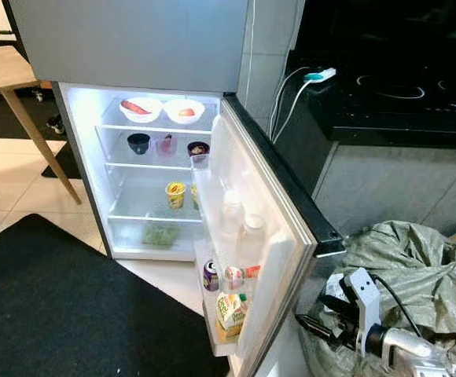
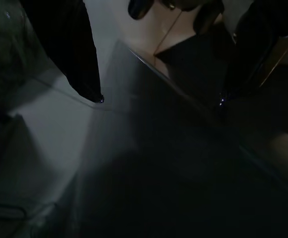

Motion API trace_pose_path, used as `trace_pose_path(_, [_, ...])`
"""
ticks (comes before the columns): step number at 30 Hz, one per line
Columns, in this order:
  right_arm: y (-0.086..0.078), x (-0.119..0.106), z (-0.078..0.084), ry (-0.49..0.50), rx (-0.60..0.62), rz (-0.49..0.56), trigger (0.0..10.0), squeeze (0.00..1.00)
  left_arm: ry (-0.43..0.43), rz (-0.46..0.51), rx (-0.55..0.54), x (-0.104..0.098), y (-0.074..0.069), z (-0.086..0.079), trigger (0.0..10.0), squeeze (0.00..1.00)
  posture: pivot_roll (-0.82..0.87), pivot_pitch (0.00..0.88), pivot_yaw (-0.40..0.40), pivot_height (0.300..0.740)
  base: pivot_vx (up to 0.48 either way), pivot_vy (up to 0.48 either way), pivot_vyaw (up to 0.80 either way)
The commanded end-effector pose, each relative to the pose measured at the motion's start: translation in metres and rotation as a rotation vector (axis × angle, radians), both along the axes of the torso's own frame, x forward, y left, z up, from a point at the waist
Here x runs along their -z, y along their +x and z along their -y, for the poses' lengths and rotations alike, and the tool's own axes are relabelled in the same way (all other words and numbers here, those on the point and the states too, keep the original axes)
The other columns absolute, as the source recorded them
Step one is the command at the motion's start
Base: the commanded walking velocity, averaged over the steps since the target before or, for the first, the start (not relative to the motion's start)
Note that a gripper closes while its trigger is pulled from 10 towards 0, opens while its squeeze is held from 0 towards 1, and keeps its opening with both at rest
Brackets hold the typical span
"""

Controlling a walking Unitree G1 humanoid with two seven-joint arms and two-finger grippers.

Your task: Restocking fridge

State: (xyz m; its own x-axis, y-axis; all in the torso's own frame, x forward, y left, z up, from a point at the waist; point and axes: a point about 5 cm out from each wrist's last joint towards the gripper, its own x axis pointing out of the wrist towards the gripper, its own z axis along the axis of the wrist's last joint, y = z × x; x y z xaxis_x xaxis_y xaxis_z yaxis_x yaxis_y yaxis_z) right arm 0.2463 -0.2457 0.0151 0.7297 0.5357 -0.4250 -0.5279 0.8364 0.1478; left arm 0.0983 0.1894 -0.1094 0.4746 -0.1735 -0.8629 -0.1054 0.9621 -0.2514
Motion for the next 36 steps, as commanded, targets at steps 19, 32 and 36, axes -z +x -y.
trace_pose_path(19, [0.011,-0.003,0.014,-0.343,-0.086,-0.052,7.4,0.0,-0.052,-0.085,0.019,0.007,-0.019,0.017,10.0,0.0,-0.08,0.0,-0.07,0.74,0.0,0.0,0.0])
trace_pose_path(32, [0.036,-0.022,0.036,-0.46,0.177,0.036,4.6,0.0,-0.049,-0.08,0.025,0.006,-0.017,0.015,10.0,0.0,-0.08,0.0,-0.066,0.74,0.0,0.0,0.0])
trace_pose_path(36, [0.044,-0.031,0.029,-0.343,0.211,0.094,10.0,0.0,-0.05,-0.08,0.027,0.006,-0.017,0.015,10.0,0.0,-0.08,0.0,-0.066,0.74,0.0,0.0,0.0])
